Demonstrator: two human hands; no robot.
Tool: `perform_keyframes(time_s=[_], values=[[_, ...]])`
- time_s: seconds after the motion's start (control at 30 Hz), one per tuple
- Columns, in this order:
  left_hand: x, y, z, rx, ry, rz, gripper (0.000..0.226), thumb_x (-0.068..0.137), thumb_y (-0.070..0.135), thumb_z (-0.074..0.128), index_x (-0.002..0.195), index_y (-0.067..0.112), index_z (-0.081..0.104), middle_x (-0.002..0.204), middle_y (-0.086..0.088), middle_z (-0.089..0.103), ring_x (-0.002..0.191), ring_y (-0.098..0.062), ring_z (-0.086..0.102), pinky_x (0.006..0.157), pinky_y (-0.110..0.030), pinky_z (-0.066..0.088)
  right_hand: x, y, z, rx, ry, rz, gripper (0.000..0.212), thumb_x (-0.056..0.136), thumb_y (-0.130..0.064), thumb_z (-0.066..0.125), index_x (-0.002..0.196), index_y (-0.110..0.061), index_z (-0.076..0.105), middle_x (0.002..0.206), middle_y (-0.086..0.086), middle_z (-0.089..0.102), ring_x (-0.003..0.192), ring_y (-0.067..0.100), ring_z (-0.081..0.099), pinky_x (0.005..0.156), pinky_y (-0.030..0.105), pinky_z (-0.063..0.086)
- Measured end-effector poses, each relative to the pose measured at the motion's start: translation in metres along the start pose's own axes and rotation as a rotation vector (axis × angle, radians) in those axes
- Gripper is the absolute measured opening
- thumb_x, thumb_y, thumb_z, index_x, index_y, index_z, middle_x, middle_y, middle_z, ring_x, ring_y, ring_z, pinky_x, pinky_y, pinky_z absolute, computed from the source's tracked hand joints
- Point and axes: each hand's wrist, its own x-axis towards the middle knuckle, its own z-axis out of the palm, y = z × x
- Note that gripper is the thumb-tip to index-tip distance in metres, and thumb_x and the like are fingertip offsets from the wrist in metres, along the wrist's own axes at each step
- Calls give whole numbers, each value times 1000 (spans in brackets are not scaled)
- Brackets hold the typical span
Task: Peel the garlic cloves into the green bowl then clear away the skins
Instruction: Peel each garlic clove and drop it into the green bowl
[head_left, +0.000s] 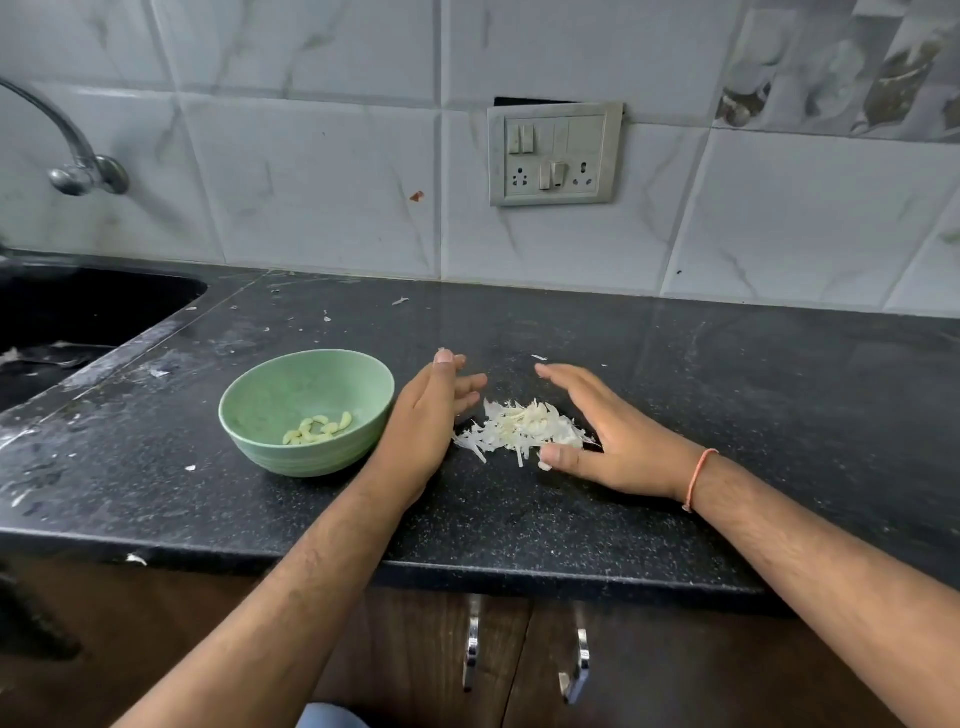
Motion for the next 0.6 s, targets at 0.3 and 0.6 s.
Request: perform_keyframes(time_s=[0.3,0.6], values=[[1,4,1,-117,59,-16,100,90,91,18,169,29,21,174,11,26,159,-4,19,133,-44,13,52,-29,22,-172,-94,-233,70,96,-70,62,155,-40,39,159,-15,37,146,10,38,119,37,38],[-1,6,2,-111,95,-40,76,107,68,15,167,23,29,171,7,34,158,-7,24,133,-45,15,82,-26,37,-263,59,-397,21,107,-40,55,101,-21,59,101,-6,54,93,15,46,83,36,44]])
